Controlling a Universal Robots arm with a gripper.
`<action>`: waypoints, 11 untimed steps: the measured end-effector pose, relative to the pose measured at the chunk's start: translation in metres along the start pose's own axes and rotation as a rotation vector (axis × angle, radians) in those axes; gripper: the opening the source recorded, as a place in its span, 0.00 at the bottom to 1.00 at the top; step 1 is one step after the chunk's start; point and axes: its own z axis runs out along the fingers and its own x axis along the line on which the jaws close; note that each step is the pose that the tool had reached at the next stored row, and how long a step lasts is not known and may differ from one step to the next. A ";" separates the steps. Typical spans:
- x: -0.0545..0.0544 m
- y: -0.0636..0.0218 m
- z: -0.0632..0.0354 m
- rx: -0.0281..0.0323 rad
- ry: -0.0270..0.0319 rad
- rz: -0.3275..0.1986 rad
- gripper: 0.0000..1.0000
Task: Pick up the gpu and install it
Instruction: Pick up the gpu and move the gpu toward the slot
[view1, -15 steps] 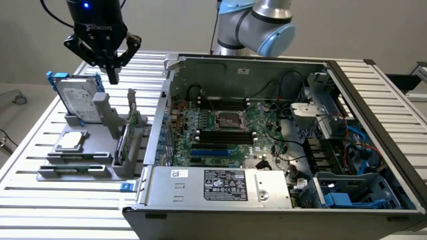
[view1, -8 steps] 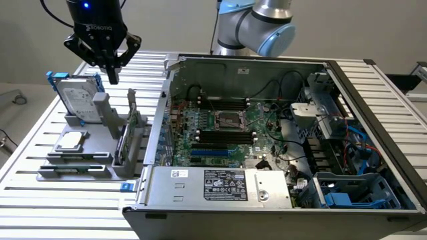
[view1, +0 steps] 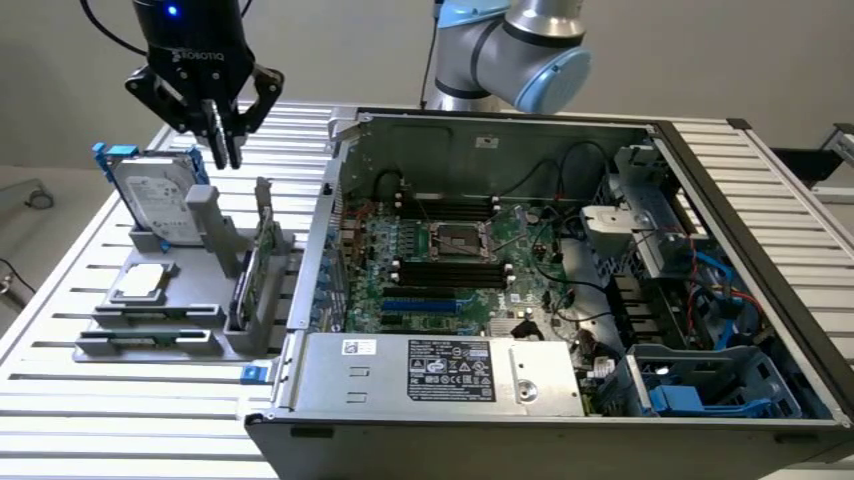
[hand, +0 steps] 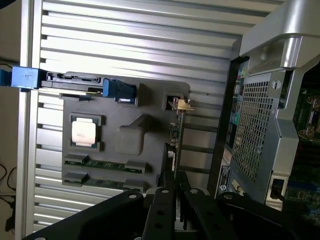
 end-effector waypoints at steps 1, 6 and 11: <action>0.000 0.0000 0.0000 0.0000 0.0000 0.000 0.24; 0.000 0.0000 0.0000 0.0000 0.0000 0.000 0.30; 0.000 0.0000 0.0001 0.0000 0.0000 0.000 0.38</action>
